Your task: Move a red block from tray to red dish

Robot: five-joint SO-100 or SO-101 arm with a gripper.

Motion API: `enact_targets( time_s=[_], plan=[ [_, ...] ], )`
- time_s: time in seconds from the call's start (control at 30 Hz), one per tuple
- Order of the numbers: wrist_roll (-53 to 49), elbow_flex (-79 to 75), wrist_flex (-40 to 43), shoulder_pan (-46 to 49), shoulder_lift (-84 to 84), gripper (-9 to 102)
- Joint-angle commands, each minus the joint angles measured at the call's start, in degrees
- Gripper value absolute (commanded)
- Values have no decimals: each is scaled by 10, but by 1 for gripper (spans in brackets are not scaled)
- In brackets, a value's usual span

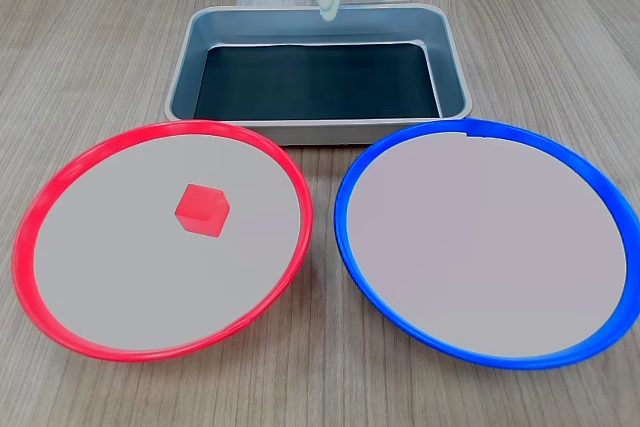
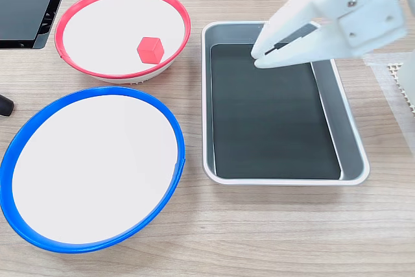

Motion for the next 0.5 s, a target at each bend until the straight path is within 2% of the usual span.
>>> enact_targets(
  time_s=[0.0, 0.13, 0.33, 0.47],
  plan=[
    [-19, 40, 19, 6, 49, 0],
    [-40, 85, 28, 19, 98, 0],
    [-40, 87, 114, 22, 171, 0],
    [-38, 87, 117, 25, 172, 0]
  ],
)
